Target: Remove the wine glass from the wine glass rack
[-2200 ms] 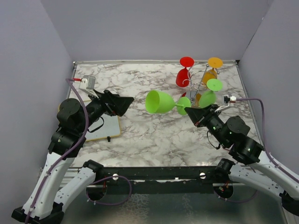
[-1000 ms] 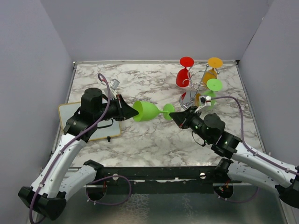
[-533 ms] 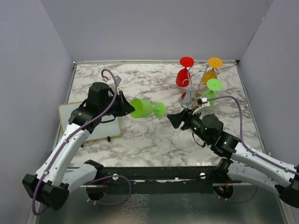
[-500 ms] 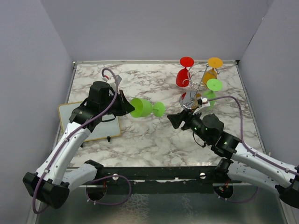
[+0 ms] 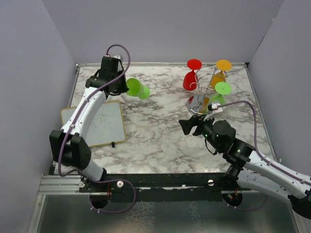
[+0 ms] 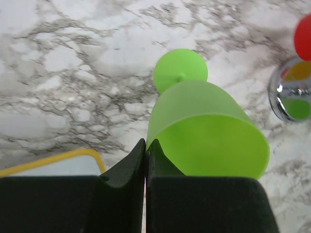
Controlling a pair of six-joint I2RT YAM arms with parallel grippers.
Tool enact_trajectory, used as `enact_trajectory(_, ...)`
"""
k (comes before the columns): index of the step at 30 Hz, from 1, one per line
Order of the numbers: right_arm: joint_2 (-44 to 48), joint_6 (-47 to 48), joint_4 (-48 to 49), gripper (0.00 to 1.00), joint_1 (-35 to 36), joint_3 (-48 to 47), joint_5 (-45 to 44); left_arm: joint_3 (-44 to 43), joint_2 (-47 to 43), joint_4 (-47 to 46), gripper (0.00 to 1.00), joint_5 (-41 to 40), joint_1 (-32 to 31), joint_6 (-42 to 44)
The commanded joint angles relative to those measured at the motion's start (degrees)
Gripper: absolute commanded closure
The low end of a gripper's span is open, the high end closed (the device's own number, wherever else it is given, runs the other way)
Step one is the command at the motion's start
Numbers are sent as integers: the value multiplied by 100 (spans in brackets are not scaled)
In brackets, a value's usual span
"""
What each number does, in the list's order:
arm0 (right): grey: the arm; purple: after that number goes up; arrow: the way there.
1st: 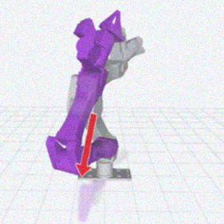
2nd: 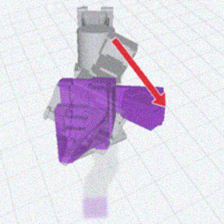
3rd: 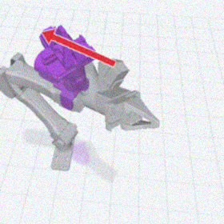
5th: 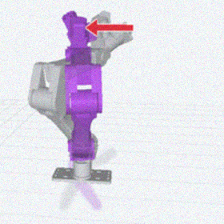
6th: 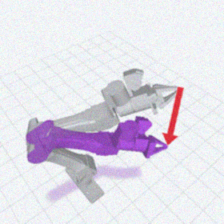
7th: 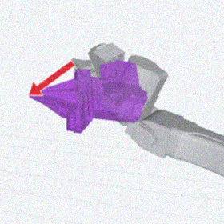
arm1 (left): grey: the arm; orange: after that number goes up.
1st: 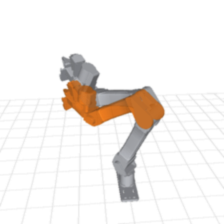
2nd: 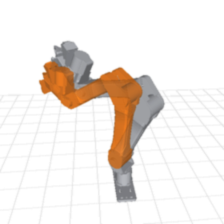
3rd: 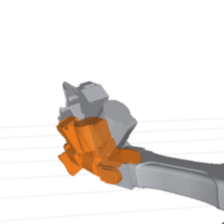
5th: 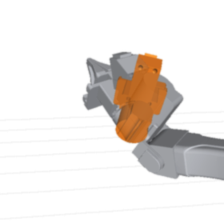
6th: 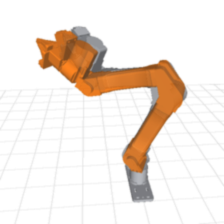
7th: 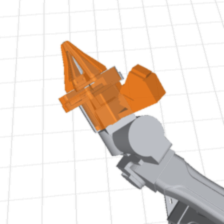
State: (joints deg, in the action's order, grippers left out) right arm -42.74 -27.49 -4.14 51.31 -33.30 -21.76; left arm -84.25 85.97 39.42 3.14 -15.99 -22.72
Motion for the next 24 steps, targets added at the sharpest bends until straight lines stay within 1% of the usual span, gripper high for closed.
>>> enact_trajectory(1,234,197,-290,24,19,33,-366,-870,889,143,100,-324,490,68)
enact_trajectory(4,316,200,-280,23,17,65,-359,-1544,1622,422,100,-570,676,-22)
enact_trajectory(8,281,205,-321,19,18,39,-310,-2383,2385,708,100,-980,851,-141)
enact_trajectory(12,165,237,-380,17,19,-20,-333,-3135,3010,856,100,-1054,921,-180)
enact_trajectory(17,84,237,-477,17,15,-81,-435,-4300,3715,1310,100,-1154,939,-132)
enact_trajectory(20,90,224,-455,17,17,-29,-498,-4546,3920,1440,100,-1070,940,-145)
enact_trajectory(24,136,197,-405,17,16,37,-515,-4561,3985,1495,100,-1043,940,-107)
